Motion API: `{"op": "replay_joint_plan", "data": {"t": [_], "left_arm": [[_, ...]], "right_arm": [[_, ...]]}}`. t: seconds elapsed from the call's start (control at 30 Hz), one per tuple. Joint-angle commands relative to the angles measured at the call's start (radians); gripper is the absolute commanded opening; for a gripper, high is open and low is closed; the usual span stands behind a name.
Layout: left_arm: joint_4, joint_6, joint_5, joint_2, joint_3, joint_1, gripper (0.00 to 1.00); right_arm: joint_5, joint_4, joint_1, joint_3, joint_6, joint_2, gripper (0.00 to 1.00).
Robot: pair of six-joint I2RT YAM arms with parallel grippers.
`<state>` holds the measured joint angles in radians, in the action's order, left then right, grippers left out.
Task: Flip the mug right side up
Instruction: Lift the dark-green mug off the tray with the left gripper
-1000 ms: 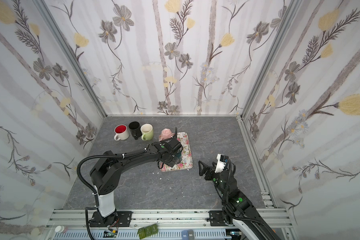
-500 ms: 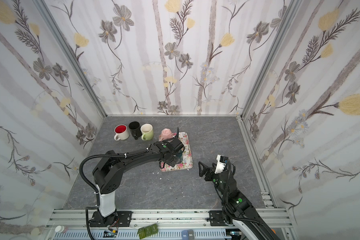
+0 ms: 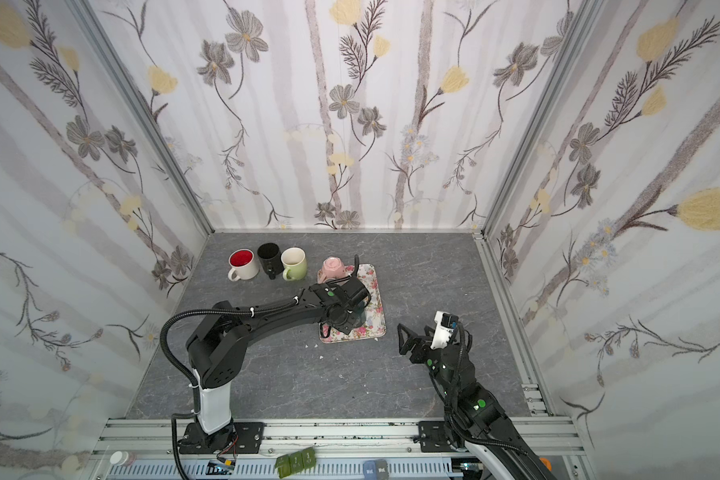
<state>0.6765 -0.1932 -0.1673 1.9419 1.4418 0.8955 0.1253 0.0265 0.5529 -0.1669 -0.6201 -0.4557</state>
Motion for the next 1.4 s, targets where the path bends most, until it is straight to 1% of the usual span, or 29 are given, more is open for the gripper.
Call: {"op": "replay_joint_plan", "data": {"t": [0.0,0.2,0.47,0.6,0.8,1.07,1.23,1.37], "left_arm": [[0.002,-0.023,0.038,-0.003,0.005,0.0,0.0],[-0.013,-0.04,0.054,-0.017,0.003,0.0,0.0],[-0.04,-0.071,0.063,-0.034,-0.001,0.001,0.0],[-0.072,-0.078,0.066,-0.063,-0.025,0.0,0.0],[-0.135,-0.083,0.072,-0.124,-0.068,-0.007,0.0],[-0.196,-0.112,0.144,-0.185,-0.098,-0.03,0.0],[-0.254,-0.137,0.193,-0.243,-0.135,-0.044,0.0],[-0.308,-0.159,0.224,-0.303,-0.172,-0.059,0.0]], "right_arm": [[-0.014,-0.027,-0.001,0.006,-0.012,0.008,1.0],[-0.03,-0.021,-0.002,0.012,-0.013,0.017,1.0],[-0.052,-0.008,-0.003,0.019,-0.026,-0.026,1.0],[-0.063,-0.001,-0.004,0.018,-0.029,-0.04,1.0],[-0.097,-0.014,-0.005,0.031,-0.03,-0.011,1.0],[-0.14,-0.04,-0.008,0.053,-0.045,0.026,1.0],[-0.158,-0.059,-0.009,0.054,-0.056,0.023,1.0],[-0.195,-0.088,-0.009,0.056,-0.049,0.007,1.0]]}}
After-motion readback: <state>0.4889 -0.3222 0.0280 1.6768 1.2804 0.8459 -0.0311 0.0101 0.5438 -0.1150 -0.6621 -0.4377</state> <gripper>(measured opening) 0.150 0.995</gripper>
